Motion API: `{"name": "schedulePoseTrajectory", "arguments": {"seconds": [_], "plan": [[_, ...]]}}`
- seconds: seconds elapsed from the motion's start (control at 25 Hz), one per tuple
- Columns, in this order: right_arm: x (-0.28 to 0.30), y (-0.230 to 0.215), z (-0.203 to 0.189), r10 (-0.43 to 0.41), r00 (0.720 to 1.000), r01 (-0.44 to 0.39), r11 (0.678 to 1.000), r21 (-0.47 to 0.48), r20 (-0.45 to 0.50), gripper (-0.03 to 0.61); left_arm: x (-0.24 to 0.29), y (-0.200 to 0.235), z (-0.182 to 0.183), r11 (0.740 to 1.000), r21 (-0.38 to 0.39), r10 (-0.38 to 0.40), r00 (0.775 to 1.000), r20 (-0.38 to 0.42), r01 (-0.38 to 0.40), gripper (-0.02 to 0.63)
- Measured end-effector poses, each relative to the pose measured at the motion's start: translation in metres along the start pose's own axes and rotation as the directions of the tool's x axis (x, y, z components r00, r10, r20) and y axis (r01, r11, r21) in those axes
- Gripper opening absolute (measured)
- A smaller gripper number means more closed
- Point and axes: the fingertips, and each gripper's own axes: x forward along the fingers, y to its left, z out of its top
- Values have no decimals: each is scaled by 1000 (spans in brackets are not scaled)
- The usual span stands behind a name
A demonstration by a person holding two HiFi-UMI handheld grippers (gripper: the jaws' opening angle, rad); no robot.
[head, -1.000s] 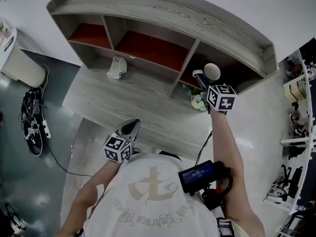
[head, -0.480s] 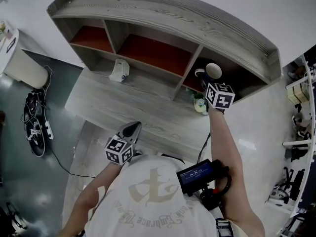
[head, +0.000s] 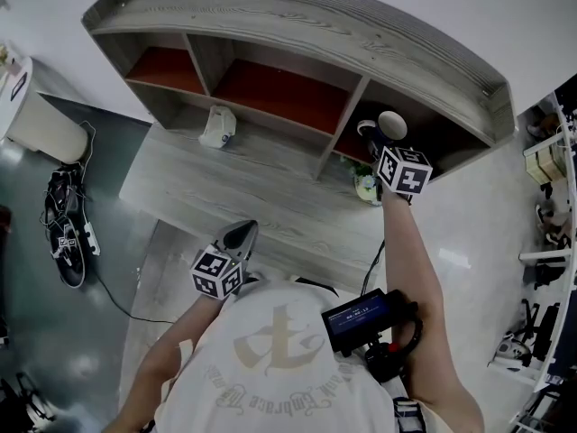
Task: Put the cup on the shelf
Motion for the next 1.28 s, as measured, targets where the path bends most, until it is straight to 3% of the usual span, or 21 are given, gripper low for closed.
{"name": "schedulePoseTrajectory", "arguments": {"seconds": [0.32, 0.64, 1.0, 1.28], "plan": [[-7, -1, -9, -16, 999, 16, 1000, 16, -35, 408, -4, 2, -4, 1000, -7, 1, 1000, -5, -1, 2], [-26, 3, -17, -3, 1000, 3, 999, 39, -11, 407, -2, -4, -5, 1000, 4, -29, 999, -14, 29, 2], [-64, 5, -17, 9, 998, -11, 999, 31, 61, 298, 6, -19, -8, 996, 23, -87, 996, -34, 88, 2], [-96, 18, -24, 100, 986, -101, 995, 4, 130, 210, 14, -30, -5, 992, 34, -124, 992, -31, 125, 2]]}}
